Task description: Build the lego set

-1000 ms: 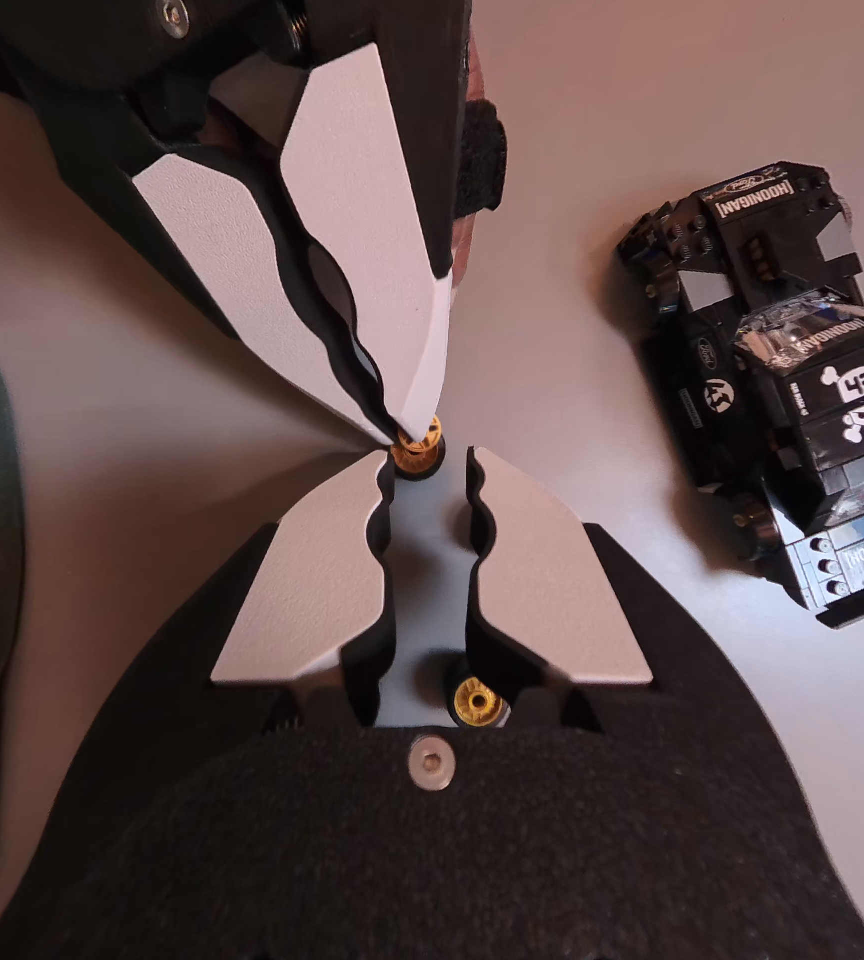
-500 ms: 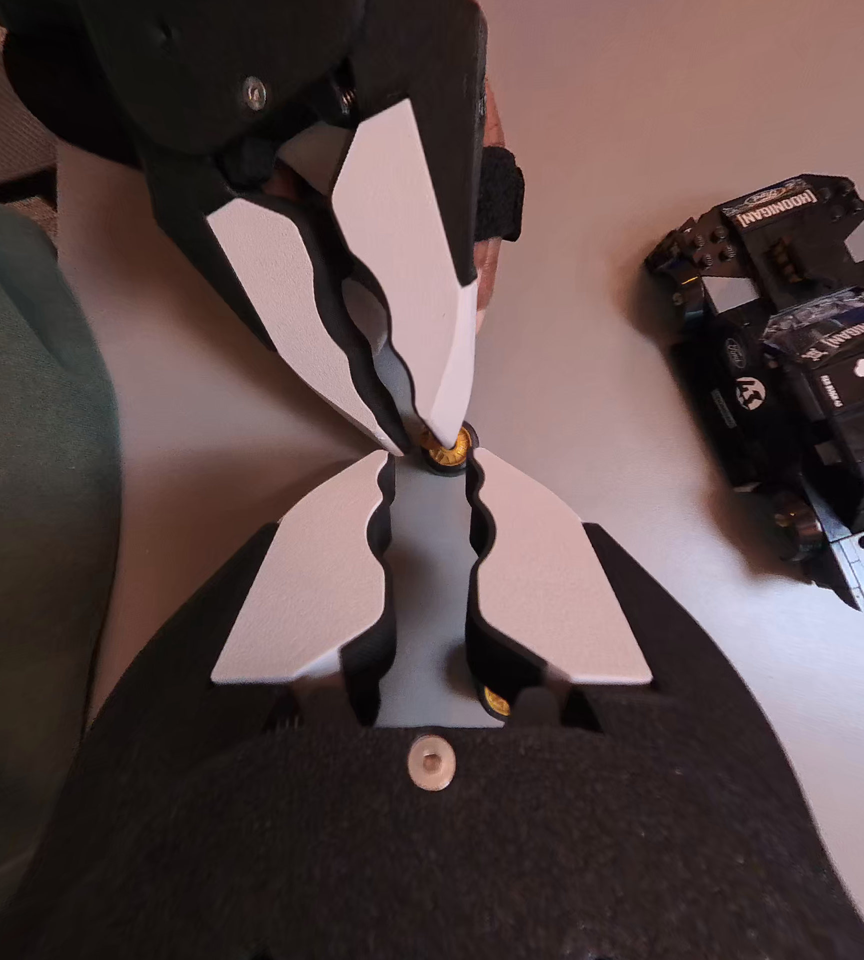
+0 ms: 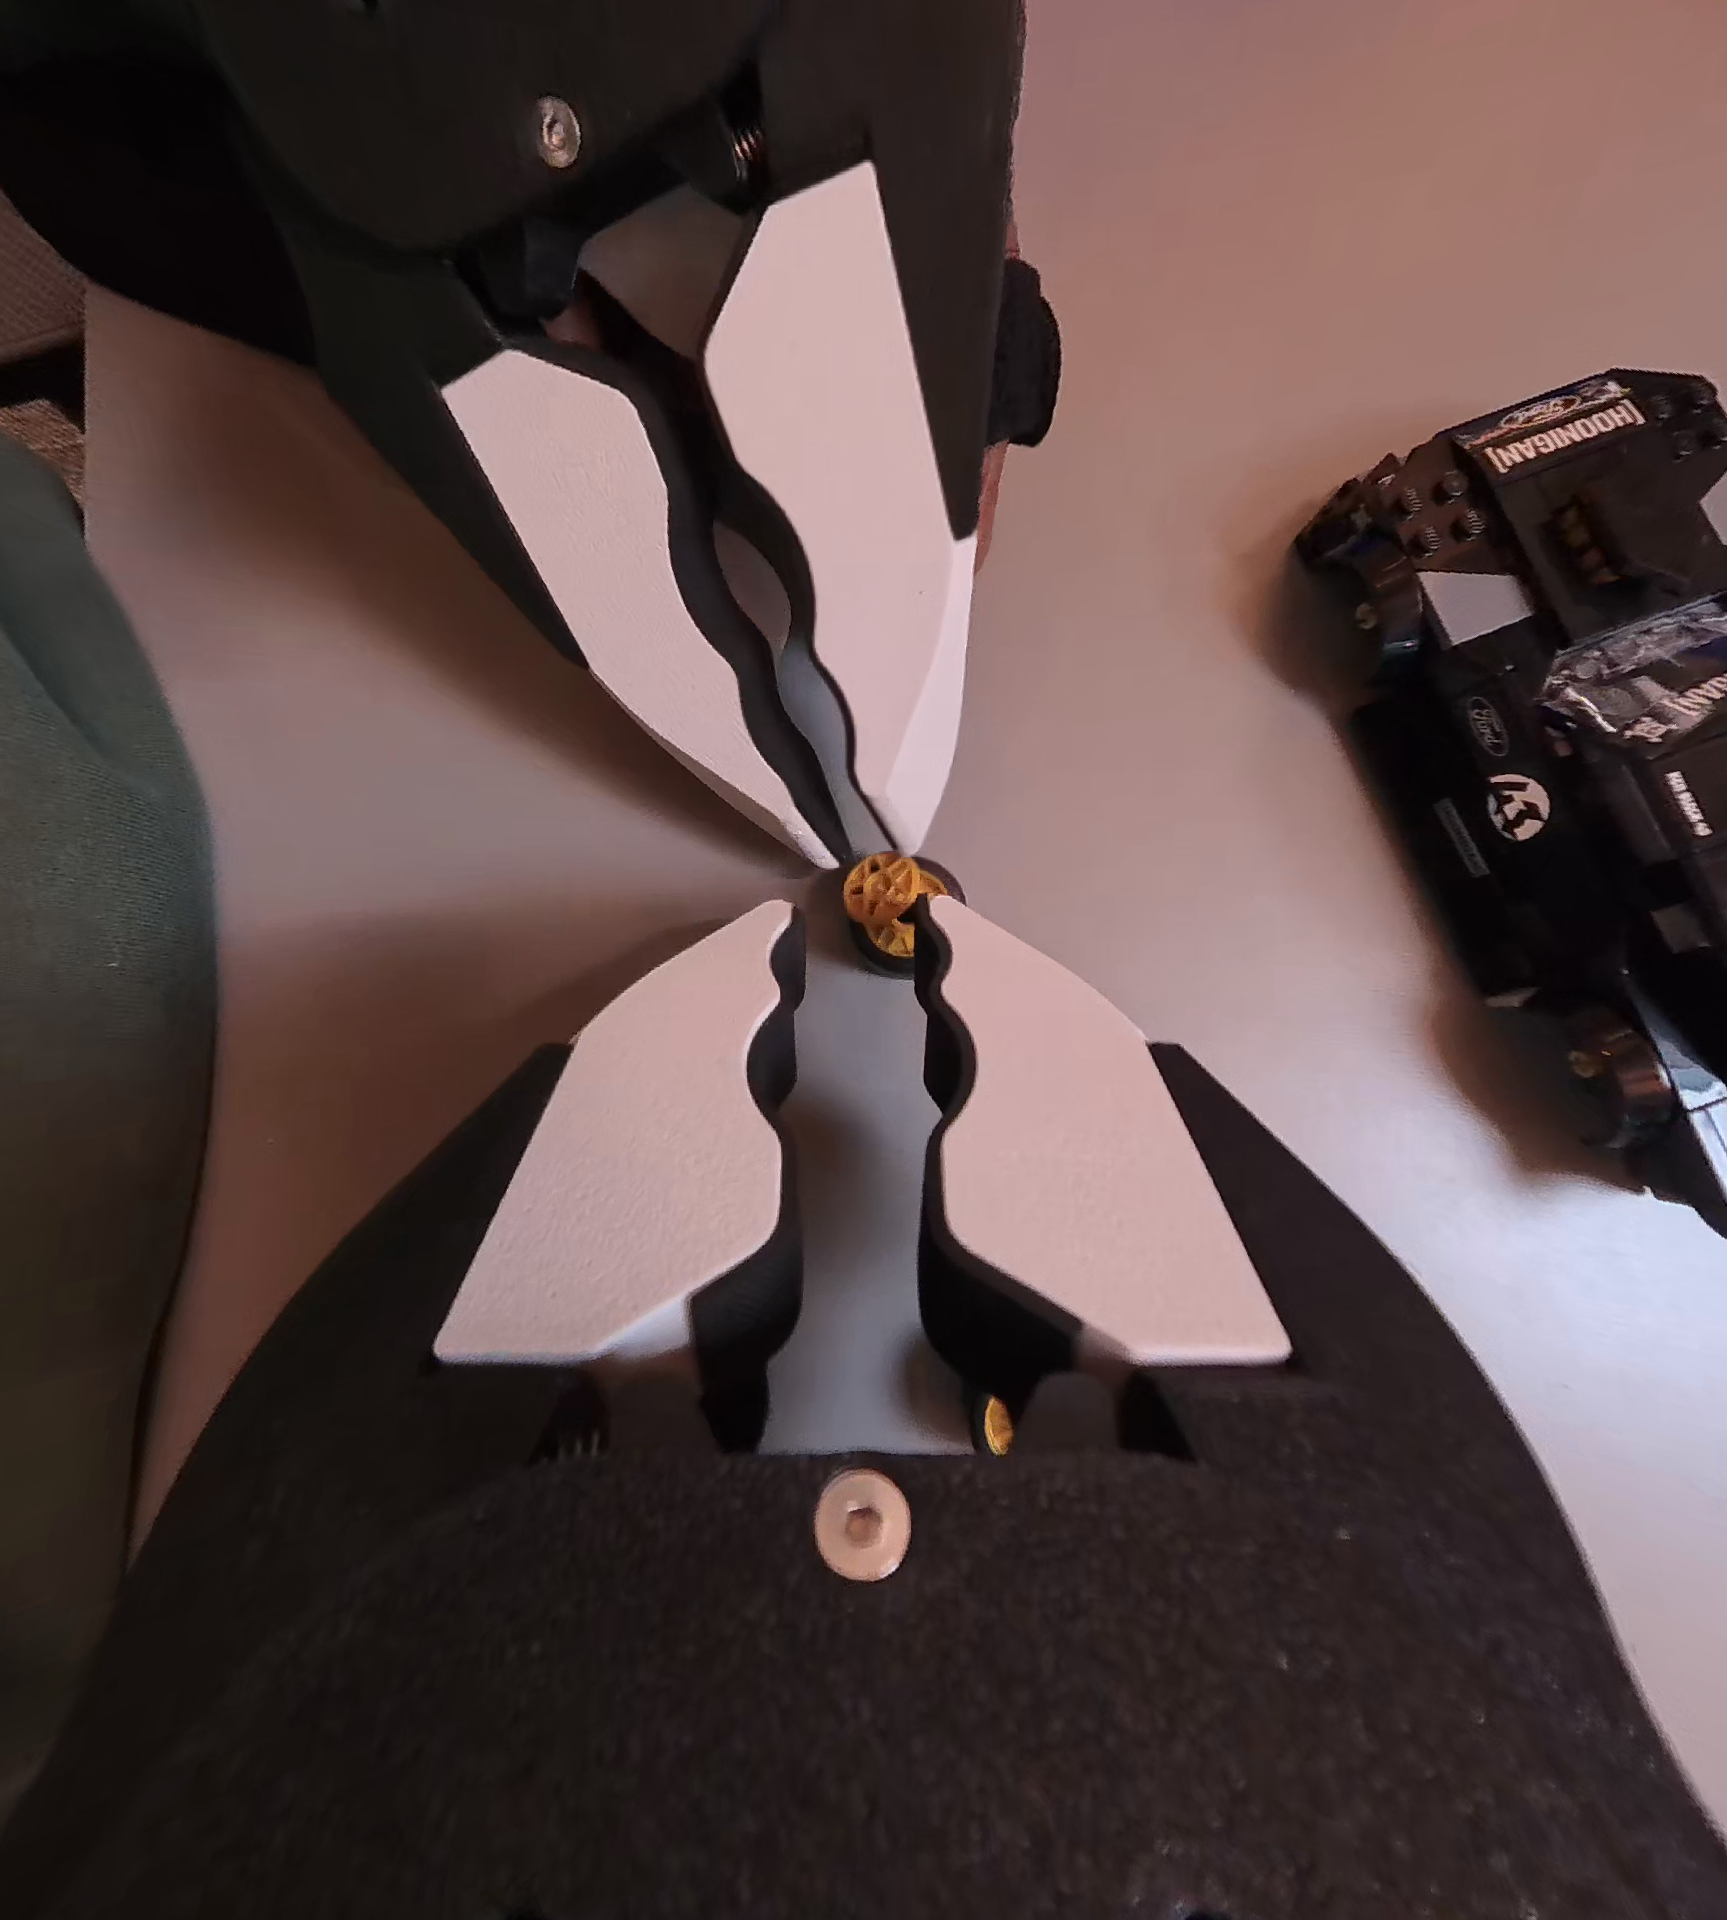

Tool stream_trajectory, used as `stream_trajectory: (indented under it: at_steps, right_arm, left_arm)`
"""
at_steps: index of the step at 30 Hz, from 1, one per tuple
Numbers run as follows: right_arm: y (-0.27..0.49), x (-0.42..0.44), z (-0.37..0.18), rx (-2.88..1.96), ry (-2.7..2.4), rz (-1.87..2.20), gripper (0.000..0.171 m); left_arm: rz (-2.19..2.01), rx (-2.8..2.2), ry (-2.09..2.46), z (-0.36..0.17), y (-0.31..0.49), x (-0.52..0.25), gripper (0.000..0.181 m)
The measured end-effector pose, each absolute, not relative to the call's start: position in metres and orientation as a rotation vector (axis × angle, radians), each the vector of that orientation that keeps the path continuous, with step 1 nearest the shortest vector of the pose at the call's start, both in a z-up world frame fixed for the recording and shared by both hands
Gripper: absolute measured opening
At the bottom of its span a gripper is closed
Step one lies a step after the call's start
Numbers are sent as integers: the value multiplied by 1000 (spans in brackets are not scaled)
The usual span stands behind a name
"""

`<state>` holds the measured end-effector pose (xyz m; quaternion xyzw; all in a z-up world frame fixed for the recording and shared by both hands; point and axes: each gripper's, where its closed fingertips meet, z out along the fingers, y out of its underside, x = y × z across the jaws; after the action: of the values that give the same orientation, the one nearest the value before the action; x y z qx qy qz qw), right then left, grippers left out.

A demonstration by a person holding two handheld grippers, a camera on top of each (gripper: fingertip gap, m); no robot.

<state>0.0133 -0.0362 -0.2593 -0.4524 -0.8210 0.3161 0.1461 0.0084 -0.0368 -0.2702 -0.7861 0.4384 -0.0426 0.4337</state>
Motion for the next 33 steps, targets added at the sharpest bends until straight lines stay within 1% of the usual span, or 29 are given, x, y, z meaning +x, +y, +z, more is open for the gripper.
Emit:
stream_trajectory:
  at_steps: [15, 19, 25, 33]
  right_arm:
    - [-26, 9, -262, -1352, -2298, 901, 14]
    - [-24, 6, -264, -1364, -2286, 890, 13]
    - [-25, 1, -263, -1379, -2271, 904, 13]
    - [-23, -1, -263, -1401, -2273, 897, 14]
  left_arm:
    - [-78, -1964, 1022, -264, -27, 3, 5]
    - [-75, -1971, 1013, -264, -27, 1, 6]
    - [-113, -2017, 1034, -273, -33, 0, 12]
    - [-118, -2001, 1029, -271, -34, 0, 11]
